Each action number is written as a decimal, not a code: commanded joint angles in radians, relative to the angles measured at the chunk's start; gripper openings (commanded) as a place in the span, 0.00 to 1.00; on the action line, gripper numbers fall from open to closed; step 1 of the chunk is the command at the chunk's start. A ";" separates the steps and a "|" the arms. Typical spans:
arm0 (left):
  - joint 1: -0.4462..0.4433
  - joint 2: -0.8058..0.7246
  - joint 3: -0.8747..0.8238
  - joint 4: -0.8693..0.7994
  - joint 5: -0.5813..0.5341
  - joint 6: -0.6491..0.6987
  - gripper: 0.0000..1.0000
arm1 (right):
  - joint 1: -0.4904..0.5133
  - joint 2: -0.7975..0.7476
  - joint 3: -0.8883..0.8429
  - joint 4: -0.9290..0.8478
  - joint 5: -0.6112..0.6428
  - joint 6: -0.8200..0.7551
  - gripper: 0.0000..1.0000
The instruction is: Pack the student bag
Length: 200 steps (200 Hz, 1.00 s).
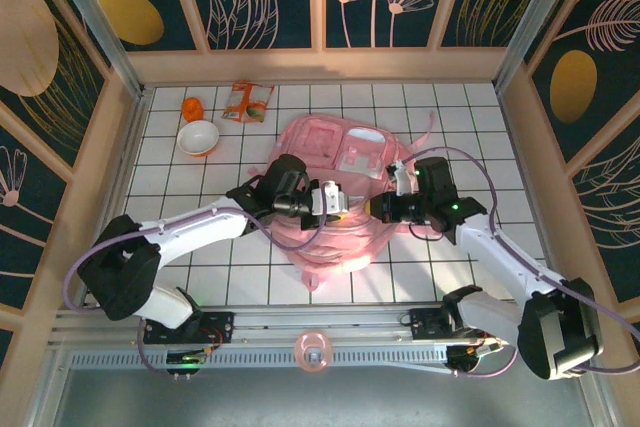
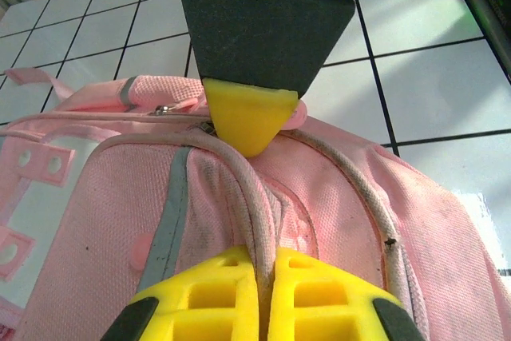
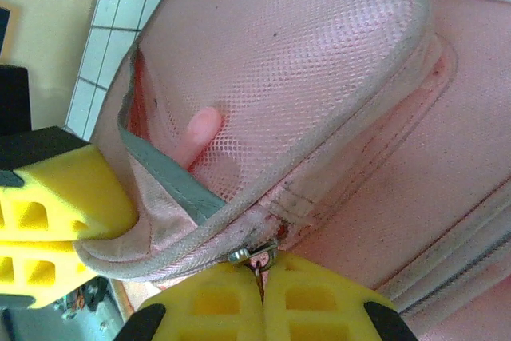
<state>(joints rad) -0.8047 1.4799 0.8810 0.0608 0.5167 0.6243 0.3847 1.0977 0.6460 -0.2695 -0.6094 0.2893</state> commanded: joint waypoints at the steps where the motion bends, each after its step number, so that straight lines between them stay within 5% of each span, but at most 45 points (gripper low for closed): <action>1: 0.004 -0.075 -0.038 -0.058 0.128 0.028 0.00 | -0.075 0.038 0.010 0.019 0.124 -0.014 0.06; 51: 0.015 -0.067 -0.039 -0.008 0.110 -0.032 0.00 | -0.063 -0.073 -0.151 0.174 -0.014 0.078 0.30; 128: 0.019 -0.070 -0.027 0.028 0.140 -0.066 0.00 | -0.061 -0.149 -0.203 0.267 -0.014 0.101 0.32; 154: 0.022 -0.072 -0.025 0.017 0.141 -0.068 0.00 | -0.052 -0.248 -0.181 0.223 0.107 0.035 0.38; 200: 0.028 -0.070 -0.014 0.005 0.167 -0.070 0.00 | -0.052 -0.379 -0.160 0.244 0.137 -0.228 0.45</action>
<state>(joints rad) -0.7776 1.4460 0.8486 0.0475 0.5781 0.5713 0.3290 0.7528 0.4519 -0.0555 -0.5056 0.2379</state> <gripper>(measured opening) 0.055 0.428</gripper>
